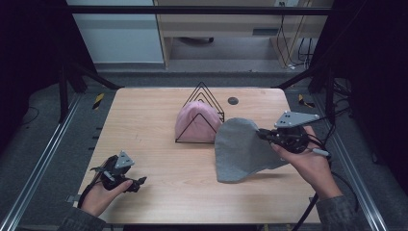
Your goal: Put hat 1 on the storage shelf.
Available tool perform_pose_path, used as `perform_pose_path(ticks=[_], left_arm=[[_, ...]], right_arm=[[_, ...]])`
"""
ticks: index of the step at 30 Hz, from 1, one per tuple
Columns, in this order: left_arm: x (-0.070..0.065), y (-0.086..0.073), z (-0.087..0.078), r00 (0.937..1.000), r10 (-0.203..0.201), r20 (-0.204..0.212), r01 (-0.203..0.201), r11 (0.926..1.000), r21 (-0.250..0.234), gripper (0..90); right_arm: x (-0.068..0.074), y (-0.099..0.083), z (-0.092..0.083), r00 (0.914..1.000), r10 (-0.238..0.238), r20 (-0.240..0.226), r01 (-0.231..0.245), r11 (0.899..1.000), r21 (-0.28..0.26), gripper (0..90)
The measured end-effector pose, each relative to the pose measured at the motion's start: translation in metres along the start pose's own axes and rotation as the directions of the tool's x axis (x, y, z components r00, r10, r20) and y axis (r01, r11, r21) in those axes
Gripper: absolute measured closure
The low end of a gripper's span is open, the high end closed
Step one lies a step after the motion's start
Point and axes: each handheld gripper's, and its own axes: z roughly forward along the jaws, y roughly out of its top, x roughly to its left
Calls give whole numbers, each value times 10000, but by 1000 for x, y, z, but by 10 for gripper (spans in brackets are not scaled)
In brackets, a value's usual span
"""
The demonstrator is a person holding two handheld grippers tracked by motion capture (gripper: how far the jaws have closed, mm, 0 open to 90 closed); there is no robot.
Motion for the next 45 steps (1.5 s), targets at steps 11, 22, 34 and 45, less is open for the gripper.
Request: perform_pose_path(ticks=[11, 22, 34, 45], left_arm=[[-11, 42, -12, 9952, 767, 610, -754, 9969, -240, 102], [-20, 92, -16, 9882, 1236, 903, -1172, 9905, -725, 97], [-23, 115, -26, 9827, 1541, 1026, -1422, 9832, -1146, 95], [-23, 122, -31, 9813, 1603, 1062, -1454, 9799, -1363, 96]], right_arm=[[15, 36, -7, 9984, -531, -192, 522, 9977, -439, 872], [31, 75, -13, 9924, -1170, -379, 1141, 9908, -728, 873], [52, 116, -13, 9798, -1908, -606, 1851, 9787, -886, 873], [62, 137, -2, 9721, -2260, -636, 2206, 9719, -817, 872]])
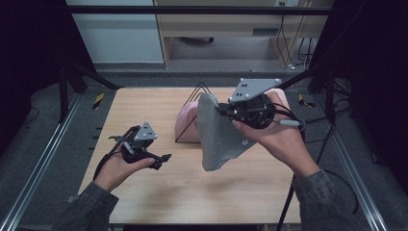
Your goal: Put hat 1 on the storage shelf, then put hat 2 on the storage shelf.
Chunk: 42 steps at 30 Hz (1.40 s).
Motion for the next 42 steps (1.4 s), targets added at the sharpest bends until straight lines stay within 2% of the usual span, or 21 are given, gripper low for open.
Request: perform_pose_path(ticks=[9, 17, 20, 25, 29, 36, 41, 42], left_arm=[[2, 5, -4, 9999, -84, 71, 85, 9997, -216, 102], [7, 19, -14, 10000, -19, 17, 20, 9989, -473, 103], [8, 26, -16, 9999, -11, 122, 19, 9977, -672, 103], [7, 32, -17, 9997, 174, 176, -160, 9969, -774, 103], [9, 36, -14, 9997, 136, 210, -116, 9954, -946, 105], [17, 42, -13, 9986, 352, 406, -304, 9931, -1135, 108], [17, 44, -13, 9965, 491, 671, -396, 9899, -1359, 108], [16, 44, -12, 9956, 613, 710, -517, 9902, -1294, 108]], right_arm=[[0, 16, 5, 9998, -169, -69, 169, 9998, -48, 872], [3, 38, 8, 9987, -514, -30, 514, 9987, -64, 872], [3, 46, 9, 9981, -617, -21, 617, 9980, -116, 872], [7, 57, 12, 9967, -812, -23, 812, 9967, -83, 872], [9, 63, 14, 9958, -913, -62, 913, 9958, -68, 872], [16, 57, 18, 9935, -1100, -276, 1102, 9939, 38, 872], [26, 45, 23, 9912, -1204, -553, 1212, 9926, 118, 872], [28, 42, 24, 9908, -1211, -608, 1222, 9924, 144, 872]])
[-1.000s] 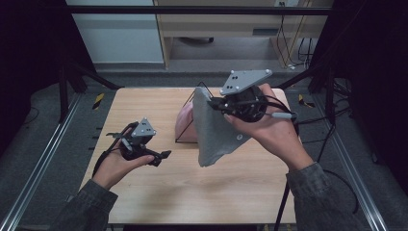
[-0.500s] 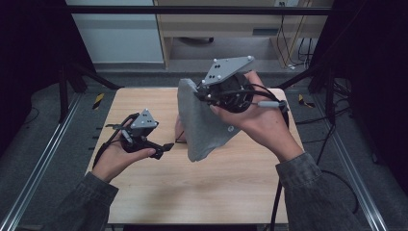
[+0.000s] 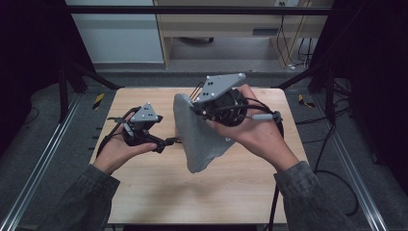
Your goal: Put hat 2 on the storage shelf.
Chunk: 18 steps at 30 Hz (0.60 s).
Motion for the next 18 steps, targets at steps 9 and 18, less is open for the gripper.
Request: perform_pose_path(ticks=[9, 18], left_arm=[[-9, -4, 12, 9960, 493, 743, -516, 9982, 293, 99], [-8, -14, 29, 9898, 552, 1315, -615, 9971, 439, 93]], right_arm=[[16, -23, 9, 9991, 5, -418, 4, 9998, 197, 872], [21, -33, 9, 9979, 131, -627, -131, 9999, 15, 871]])
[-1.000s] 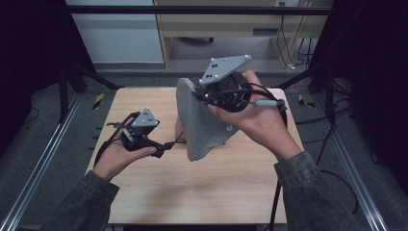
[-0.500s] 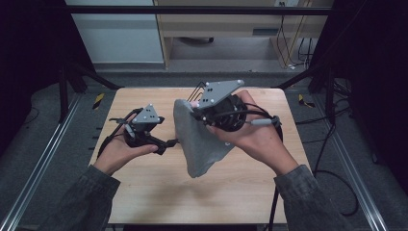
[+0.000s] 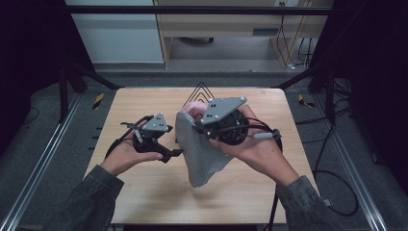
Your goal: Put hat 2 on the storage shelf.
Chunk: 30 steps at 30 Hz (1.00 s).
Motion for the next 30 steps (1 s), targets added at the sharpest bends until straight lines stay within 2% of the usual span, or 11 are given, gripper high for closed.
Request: perform_pose_path(ticks=[2, 12, 14, 16, 19, 21, 24, 27, 30], left_arm=[[-1, -3, 5, 9996, -230, 188, 234, 9995, -201, 90], [-1, -23, 28, 9969, -345, 713, 359, 9992, -182, 92], [-2, -24, 31, 9959, -332, 847, 361, 9988, -333, 116], [-4, -24, 33, 9953, -270, 932, 309, 9987, -408, 192], [-5, -24, 35, 9941, -457, 984, 524, 9964, -666, 374], [-5, -23, 36, 9956, -468, 817, 530, 9958, -750, 545], [-7, -19, 39, 9956, -655, 675, 711, 9938, -850, 743], [-10, -15, 37, 9977, -564, 372, 590, 9957, -719, 843], [-12, -9, 28, 9994, -348, -18, 347, 9983, -476, 869]], right_arm=[[1, 0, 0, 10000, 21, 0, -21, 10000, -19, 871], [4, 1, -3, 10000, 9, -42, -9, 9999, -111, 871], [4, 0, -3, 10000, 12, -33, -12, 9999, -115, 871], [3, -2, -3, 10000, 75, -12, -75, 9999, -91, 871], [2, -7, -4, 9999, 165, 49, -165, 9998, -54, 871], [0, -11, -5, 9996, 288, 83, -288, 9996, -65, 870], [-3, -19, -6, 9987, 491, 163, -490, 9988, -30, 871], [-9, -31, -8, 9966, 757, 320, -759, 9971, 61, 871], [-17, -42, -13, 9925, 1103, 532, -1110, 9938, 106, 870]])
